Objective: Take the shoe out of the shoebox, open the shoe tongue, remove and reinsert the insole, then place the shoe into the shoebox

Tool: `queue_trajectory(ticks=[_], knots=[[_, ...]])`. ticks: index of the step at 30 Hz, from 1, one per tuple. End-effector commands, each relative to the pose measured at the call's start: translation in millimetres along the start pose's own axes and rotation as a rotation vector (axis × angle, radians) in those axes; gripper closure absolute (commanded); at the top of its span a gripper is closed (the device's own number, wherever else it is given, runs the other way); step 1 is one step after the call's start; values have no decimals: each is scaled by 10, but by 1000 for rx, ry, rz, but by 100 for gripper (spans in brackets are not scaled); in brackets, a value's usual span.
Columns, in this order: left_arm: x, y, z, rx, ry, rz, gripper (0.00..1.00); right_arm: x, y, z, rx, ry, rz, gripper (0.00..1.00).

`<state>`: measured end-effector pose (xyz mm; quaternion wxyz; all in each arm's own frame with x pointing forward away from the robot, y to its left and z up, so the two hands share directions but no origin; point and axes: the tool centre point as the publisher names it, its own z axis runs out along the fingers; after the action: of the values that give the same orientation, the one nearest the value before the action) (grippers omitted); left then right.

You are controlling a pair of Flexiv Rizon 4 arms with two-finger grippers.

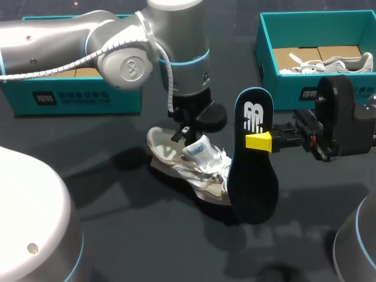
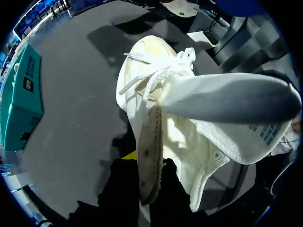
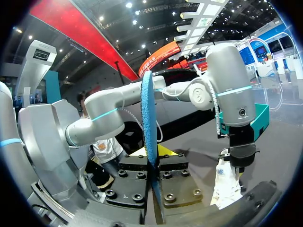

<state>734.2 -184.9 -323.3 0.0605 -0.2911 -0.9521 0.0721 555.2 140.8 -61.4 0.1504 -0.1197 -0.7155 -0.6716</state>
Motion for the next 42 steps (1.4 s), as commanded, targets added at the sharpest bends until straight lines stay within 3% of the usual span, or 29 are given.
queue_trajectory(ticks=[1,6,15,19,24,42], knots=[[11,41,-86,-45,-22,154,100,90,-33,-18,-5,-46,-1,100],[64,64,-249,-135,-10,520,100,90,-33,-18,-5,-46,-1,100],[64,64,-249,-135,-10,520,100,90,-33,-18,-5,-46,-1,100],[58,31,-196,-70,-37,766,100,90,-33,-18,-5,-46,-1,100],[43,22,-170,-32,-27,897,100,90,-33,-18,-5,-46,-1,100],[88,-154,70,-67,-47,991,100,90,-33,-18,-5,-46,-1,100]])
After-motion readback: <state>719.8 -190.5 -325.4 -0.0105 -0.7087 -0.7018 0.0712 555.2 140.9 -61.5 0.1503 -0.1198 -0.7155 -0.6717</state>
